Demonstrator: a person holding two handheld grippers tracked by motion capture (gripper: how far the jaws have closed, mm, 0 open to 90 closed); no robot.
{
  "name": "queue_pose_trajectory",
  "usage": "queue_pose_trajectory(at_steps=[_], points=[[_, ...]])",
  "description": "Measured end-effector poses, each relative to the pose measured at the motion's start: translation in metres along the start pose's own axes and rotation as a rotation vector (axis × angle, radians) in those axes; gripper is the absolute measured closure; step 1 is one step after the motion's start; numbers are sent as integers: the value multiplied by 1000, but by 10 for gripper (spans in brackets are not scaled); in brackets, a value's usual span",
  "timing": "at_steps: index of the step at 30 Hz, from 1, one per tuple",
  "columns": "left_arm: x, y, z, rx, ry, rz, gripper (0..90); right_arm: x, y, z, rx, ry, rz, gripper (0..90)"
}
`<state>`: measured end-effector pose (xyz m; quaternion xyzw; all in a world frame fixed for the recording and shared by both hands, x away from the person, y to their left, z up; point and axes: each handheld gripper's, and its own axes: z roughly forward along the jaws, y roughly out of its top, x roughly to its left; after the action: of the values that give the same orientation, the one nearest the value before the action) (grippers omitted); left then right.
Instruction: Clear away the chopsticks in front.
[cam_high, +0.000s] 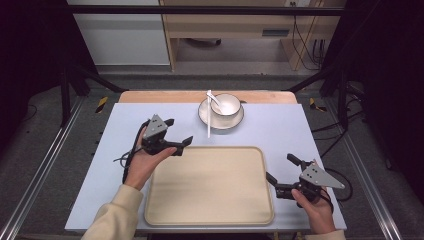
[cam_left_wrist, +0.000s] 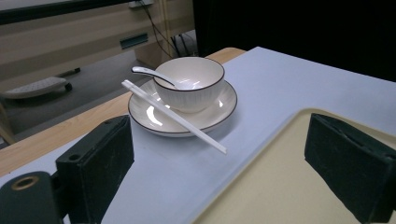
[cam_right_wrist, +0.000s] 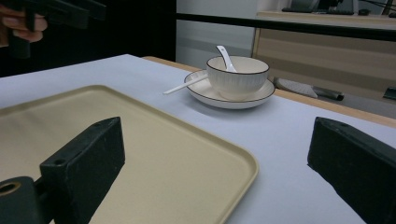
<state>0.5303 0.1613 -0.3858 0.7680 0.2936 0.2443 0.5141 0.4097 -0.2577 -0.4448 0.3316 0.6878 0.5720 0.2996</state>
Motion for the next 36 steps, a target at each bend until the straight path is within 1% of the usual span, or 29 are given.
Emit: queue_pose_trajectory(at_steps=[1,2,3,4,5,6,7,8,9,11,14,16,17,19,20,21,22,23,24,25,27,28,29,30,31,32,33,34,36], points=[[-2,7,12,18,23,23,111,0,0,0,2,1,1,42],[-2,11,17,36,33,32,127,0,0,0,1,2,3,43],[-2,15,23,52,36,28,136,0,0,0,2,3,2,43],[-2,15,23,52,36,28,136,0,0,0,2,4,2,42],[-2,23,34,71,37,12,138,0,0,0,1,4,2,42],[-2,23,34,71,37,12,149,0,0,0,1,4,2,42],[-1,30,41,77,41,4,154,0,0,0,0,5,2,43],[-2,33,44,72,43,7,168,-1,0,0,0,4,4,42],[-1,35,46,68,42,10,204,-1,0,0,0,3,7,42],[-1,39,50,70,60,11,235,-2,0,-1,-2,4,6,43],[0,45,55,88,80,22,242,-2,0,-1,2,5,5,43],[0,49,58,83,89,29,254,-2,0,-1,1,6,8,44],[0,51,59,95,98,37,262,-1,0,-1,-1,6,8,44],[2,54,63,95,122,33,261,-1,0,0,-1,8,11,45],[4,54,65,93,138,19,262,-1,0,0,-1,8,12,45],[5,53,67,91,154,-7,276,-1,0,-1,0,7,10,45],[5,53,67,91,154,-7,306,-1,0,-1,0,7,10,45],[8,51,71,90,180,-47,327,-1,0,-1,-1,7,9,45],[9,49,74,94,190,-59,343,-1,0,-1,1,7,8,45],[11,47,77,99,197,-65,357,-1,0,-1,1,8,9,45],[12,43,85,122,218,-61,394,-1,0,-1,-1,7,11,45],[12,42,89,133,216,-49,415,-2,0,-1,3,7,9,45],[12,42,89,133,216,-49,434,-2,0,0,0,7,11,45],[13,40,99,158,216,-56,443,-2,-1,0,1,7,12,45],[13,40,99,158,216,-56,451,-3,-1,0,3,7,11,45],[13,37,109,177,231,-62,460,-3,-1,0,4,7,12,45],[13,34,114,191,234,-72,469,-3,-1,-1,5,7,13,45],[14,30,118,206,233,-94,477,-4,-1,-1,7,6,13,45],[15,24,126,238,232,-115,489,-4,-1,-1,8,5,13,45]])
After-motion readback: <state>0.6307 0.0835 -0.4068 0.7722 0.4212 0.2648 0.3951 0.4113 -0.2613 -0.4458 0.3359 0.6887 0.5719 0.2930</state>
